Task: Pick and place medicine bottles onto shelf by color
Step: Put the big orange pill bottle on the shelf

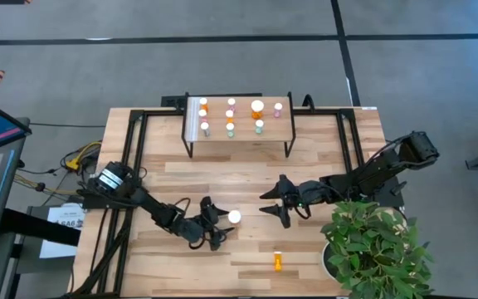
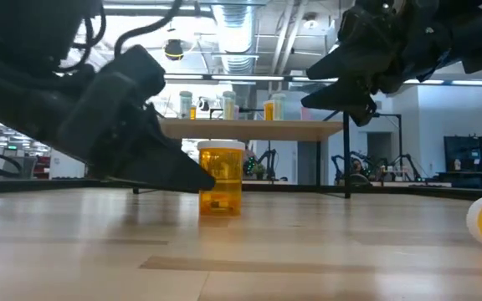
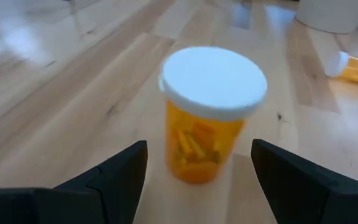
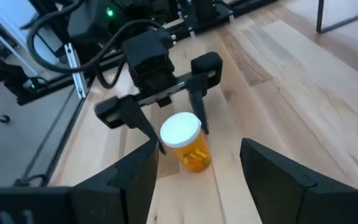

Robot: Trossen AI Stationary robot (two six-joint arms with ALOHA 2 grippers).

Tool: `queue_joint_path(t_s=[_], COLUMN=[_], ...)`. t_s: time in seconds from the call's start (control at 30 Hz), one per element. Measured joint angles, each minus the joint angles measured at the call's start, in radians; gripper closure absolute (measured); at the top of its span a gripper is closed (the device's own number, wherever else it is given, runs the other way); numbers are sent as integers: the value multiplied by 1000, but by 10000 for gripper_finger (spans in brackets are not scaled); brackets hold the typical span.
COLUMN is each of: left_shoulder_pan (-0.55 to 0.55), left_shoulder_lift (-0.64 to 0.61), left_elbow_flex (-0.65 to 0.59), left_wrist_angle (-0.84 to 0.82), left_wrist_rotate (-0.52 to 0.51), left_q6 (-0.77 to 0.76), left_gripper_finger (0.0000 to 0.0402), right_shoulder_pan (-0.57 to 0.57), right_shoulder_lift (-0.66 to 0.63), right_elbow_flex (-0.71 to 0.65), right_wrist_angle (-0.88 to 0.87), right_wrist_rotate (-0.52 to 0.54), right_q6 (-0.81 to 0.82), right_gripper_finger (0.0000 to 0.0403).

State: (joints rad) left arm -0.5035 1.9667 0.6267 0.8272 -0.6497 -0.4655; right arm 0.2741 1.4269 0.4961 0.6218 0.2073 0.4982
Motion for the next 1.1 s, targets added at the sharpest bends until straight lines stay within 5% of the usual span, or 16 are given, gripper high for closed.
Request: queue_joint_path(t_s=[0.27,0.53,0.63,0.83,1.1], left_shoulder_pan=[32,33,32,2,-169], left_shoulder_lift=[0,0,-16,-173,-478], left_elbow_flex=[4,4,3,-39,-260], left_wrist_angle=[-5,-8,-20,-137,-137], left_wrist_rotate=[13,22,44,59,-174], left_q6=[-10,-4,23,35,17], left_gripper_finger=[127,127,127,127,127], right_shoulder_pan=[-17,-35,-35,-34,-35], right_shoulder_lift=[0,23,55,125,231], right_elbow_flex=[0,0,14,46,69], right_wrist_angle=[4,-2,11,4,17], right_wrist_rotate=[0,0,-1,-9,-65], right_q6=[29,-24,-36,-39,-2], right_gripper_finger=[135,19,17,36,23])
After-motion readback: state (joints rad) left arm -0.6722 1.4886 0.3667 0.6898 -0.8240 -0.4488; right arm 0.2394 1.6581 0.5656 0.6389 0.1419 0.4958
